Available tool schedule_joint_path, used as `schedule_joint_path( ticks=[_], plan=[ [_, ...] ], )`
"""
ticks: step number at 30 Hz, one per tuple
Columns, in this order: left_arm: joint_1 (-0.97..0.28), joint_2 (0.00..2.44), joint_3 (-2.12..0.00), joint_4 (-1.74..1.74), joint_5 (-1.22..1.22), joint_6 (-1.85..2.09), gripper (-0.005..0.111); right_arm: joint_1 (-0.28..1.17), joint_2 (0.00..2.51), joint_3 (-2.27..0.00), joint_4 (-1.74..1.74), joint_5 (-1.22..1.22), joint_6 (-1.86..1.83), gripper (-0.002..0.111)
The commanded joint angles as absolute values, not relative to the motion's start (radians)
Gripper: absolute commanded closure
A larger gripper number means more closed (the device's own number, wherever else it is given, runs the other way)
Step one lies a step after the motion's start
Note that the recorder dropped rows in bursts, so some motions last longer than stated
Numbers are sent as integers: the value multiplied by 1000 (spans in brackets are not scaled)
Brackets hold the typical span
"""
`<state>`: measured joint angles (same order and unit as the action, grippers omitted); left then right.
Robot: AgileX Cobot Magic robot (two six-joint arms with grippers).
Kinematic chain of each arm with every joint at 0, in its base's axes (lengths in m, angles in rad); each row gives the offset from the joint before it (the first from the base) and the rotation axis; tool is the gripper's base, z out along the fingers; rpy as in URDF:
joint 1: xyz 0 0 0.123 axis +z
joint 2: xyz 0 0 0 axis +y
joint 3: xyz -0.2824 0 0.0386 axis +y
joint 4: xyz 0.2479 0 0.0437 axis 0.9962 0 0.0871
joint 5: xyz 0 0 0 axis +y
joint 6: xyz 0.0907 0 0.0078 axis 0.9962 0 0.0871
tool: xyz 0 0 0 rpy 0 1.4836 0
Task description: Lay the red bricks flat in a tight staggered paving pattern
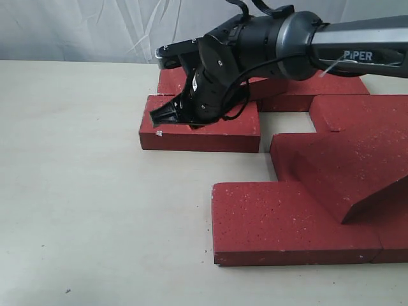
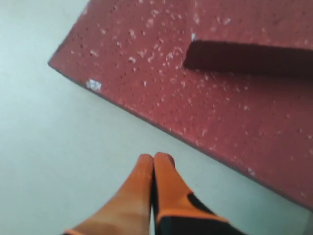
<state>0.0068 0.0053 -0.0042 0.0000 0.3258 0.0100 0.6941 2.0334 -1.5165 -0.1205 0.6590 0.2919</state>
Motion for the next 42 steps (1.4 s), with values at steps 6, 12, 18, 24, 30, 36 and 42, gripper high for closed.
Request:
schedule_joint_path(
  ticks=[6,12,18,24,30,36,42],
  plan=[
    [-2,0,0,0,315,11,107,687,1972,-1523,0,823,137,109],
    [-2,0,0,0,315,11,107,687,1906,-1523,15,834,124,109],
    [-2,0,0,0,315,11,107,655,1855,-1523,103,866,44,109],
    [-2,0,0,0,315,11,107,529,1813,-1520,291,897,-67,109],
    [-2,0,0,0,313,11,107,410,1780,-1520,299,935,-88,109],
    [-2,0,0,0,313,11,107,291,1779,-1520,301,978,-103,109],
    [-2,0,0,0,313,11,107,216,1779,-1520,301,997,-105,109]
  ],
)
